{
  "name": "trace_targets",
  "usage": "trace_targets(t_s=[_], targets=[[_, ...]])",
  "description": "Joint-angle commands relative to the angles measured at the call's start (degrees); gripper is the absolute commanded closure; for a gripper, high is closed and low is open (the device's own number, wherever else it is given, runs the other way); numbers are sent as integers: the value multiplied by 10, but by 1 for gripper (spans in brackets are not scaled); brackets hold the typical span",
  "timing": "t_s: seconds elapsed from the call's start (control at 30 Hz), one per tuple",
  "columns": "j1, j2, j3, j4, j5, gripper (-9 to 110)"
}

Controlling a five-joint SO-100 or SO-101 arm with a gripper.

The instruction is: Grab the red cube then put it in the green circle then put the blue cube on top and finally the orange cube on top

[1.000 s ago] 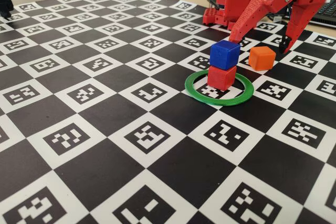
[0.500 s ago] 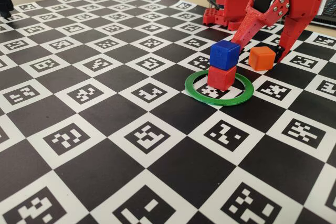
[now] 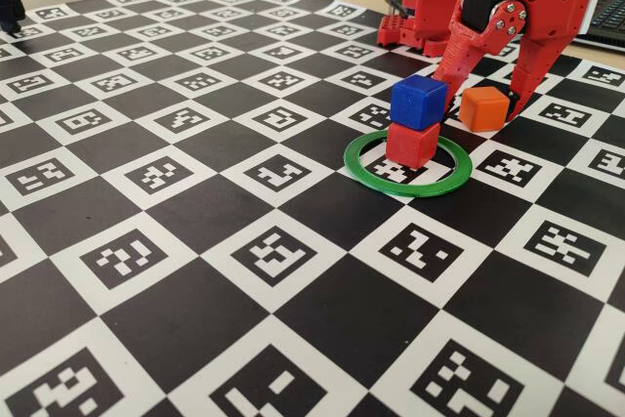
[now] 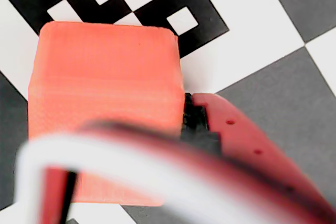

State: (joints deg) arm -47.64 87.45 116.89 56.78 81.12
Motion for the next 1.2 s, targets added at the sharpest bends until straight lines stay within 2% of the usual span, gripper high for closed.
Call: trace_targets(t_s=[0.0, 0.2, 0.67, 1.17], targets=[[4, 9, -1, -4, -5, 70], [6, 10, 2, -14, -11, 83], [23, 24, 10, -23, -13, 86], [159, 83, 13, 54, -125, 88]])
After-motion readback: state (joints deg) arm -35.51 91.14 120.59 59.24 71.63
